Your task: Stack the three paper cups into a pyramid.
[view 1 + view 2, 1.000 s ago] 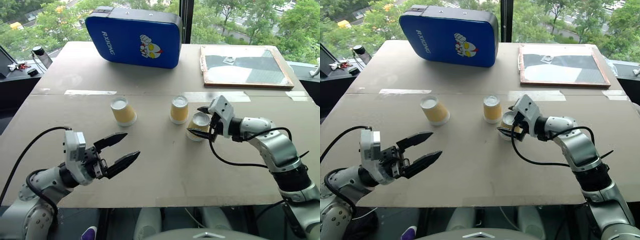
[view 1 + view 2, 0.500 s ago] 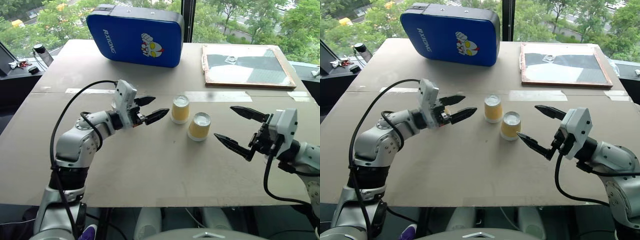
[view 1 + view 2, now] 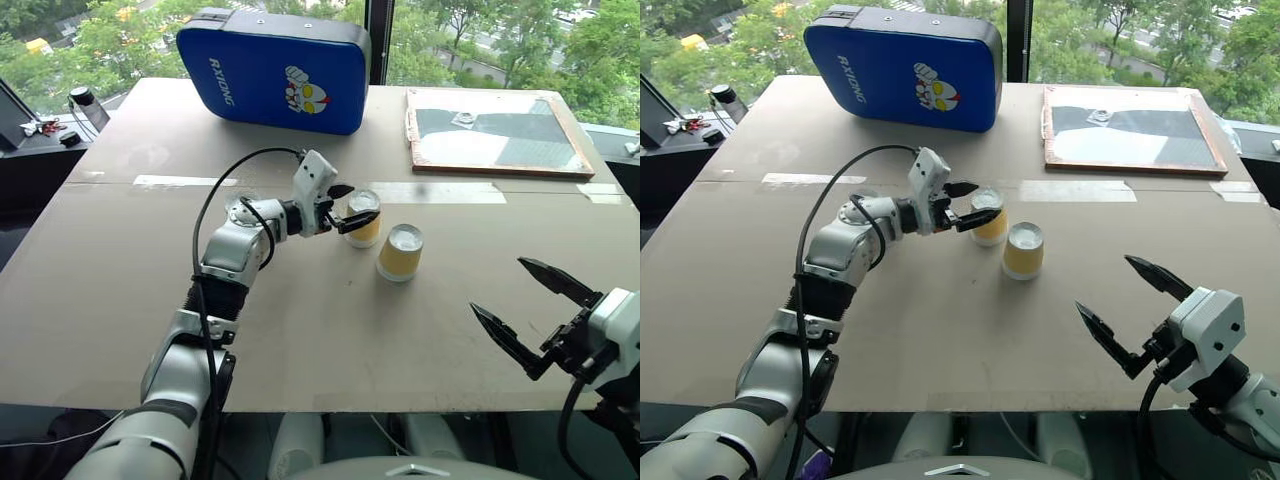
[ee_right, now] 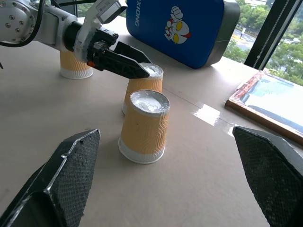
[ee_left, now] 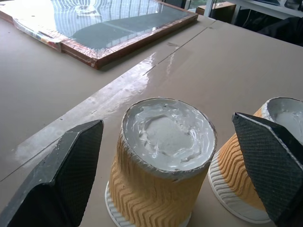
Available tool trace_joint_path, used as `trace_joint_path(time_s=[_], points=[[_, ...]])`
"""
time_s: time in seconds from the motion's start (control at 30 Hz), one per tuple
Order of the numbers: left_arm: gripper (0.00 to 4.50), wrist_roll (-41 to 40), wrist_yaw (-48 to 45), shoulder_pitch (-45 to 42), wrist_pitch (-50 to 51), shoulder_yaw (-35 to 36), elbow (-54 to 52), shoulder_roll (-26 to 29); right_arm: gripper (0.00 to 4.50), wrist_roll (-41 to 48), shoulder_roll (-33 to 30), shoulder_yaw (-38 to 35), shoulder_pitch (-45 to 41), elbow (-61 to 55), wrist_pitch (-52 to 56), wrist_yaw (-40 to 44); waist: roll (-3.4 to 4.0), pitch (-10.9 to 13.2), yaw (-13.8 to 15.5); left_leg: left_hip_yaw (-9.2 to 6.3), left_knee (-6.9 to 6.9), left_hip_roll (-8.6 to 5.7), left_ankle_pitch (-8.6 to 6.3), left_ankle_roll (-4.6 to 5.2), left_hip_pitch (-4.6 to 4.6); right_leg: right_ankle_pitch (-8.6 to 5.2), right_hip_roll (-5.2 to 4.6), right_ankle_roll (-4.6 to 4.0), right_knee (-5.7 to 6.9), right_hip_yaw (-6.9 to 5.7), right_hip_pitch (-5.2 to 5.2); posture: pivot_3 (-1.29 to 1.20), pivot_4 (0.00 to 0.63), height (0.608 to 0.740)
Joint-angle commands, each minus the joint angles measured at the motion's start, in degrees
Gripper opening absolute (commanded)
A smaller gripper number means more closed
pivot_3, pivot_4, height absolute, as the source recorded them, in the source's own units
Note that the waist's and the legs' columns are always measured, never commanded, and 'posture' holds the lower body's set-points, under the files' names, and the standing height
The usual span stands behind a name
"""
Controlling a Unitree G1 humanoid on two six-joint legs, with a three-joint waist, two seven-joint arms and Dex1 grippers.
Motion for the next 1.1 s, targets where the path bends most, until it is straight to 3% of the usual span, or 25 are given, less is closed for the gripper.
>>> trace_joint_path(time_s=[0.03, 0.1, 0.17, 0.2, 0.37, 0.73, 1.1], points=[[3.95, 2.05, -1.69, -2.05, -3.33, 0.13, 2.53, -1.08, 4.50, -0.09, -0.19, -1.31, 1.16, -1.83, -2.68, -0.38, 0.00, 0.00, 0.07, -0.01, 0.00, 0.00, 0.00, 0.00, 0.00, 0.00, 0.00, 0.00, -0.01, 0.00, 0.00, 0.00, 0.150, 0.740], [3.38, 2.76, -2.73, -2.17, -4.56, 0.25, 3.55, -1.45, 4.50, 0.03, -0.44, -1.30, 1.36, -1.81, -3.01, -0.58, 0.00, 0.00, 0.08, 0.00, 0.00, 0.00, 0.00, 0.00, -0.01, 0.00, -0.01, 0.00, -0.01, 0.00, 0.00, 0.00, 0.150, 0.740], [2.38, 3.22, -3.44, -2.08, -5.51, 0.57, 3.92, -1.67, 4.50, 0.21, -0.78, -1.46, 1.35, -1.58, -3.26, -0.65, 0.00, 0.00, 0.12, 0.01, 0.00, 0.00, 0.00, 0.00, -0.01, 0.00, -0.01, 0.00, -0.01, 0.00, 0.00, 0.00, 0.150, 0.740], [2.23, 3.20, -3.79, -2.01, -6.01, 0.89, 3.87, -1.73, 4.50, 0.33, -0.98, -1.54, 1.26, -1.39, -3.36, -0.64, 0.00, 0.00, 0.12, 0.00, 0.00, 0.00, 0.00, 0.00, -0.01, 0.00, -0.01, 0.00, -0.01, 0.00, 0.00, 0.00, 0.150, 0.740], [2.23, -0.75, -6.21, -0.82, -5.06, 4.98, -2.57, -0.06, 4.50, 0.48, -2.43, -0.69, -0.66, 0.13, -3.25, -0.59, 0.00, 0.00, 0.05, -0.01, 0.01, 0.00, 0.00, 0.00, -0.01, 0.00, -0.01, 0.00, 0.00, -0.01, 0.00, 0.00, 0.150, 0.740], [2.23, -14.23, -11.13, 13.67, 14.68, 9.28, -31.18, 11.31, 4.50, 1.85, -4.78, 2.42, -3.81, 2.79, -2.55, 0.63, 0.04, -0.03, 0.17, -0.05, 0.03, 0.04, 0.13, -0.23, 0.00, 0.00, -0.04, 0.00, 0.04, -0.02, 0.02, 0.00, 0.150, 0.740], [2.23, -4.16, -2.53, 18.72, 5.63, 3.95, -27.74, 5.55, 4.50, 1.70, -6.39, 3.77, -3.86, 2.96, -2.29, 1.12, 0.05, -0.04, 0.15, -0.27, 0.16, -0.03, 0.00, 0.01, 0.08, 0.00, 0.01, -0.01, 0.03, -0.10, 0.27, 0.00, 0.150, 0.740]])
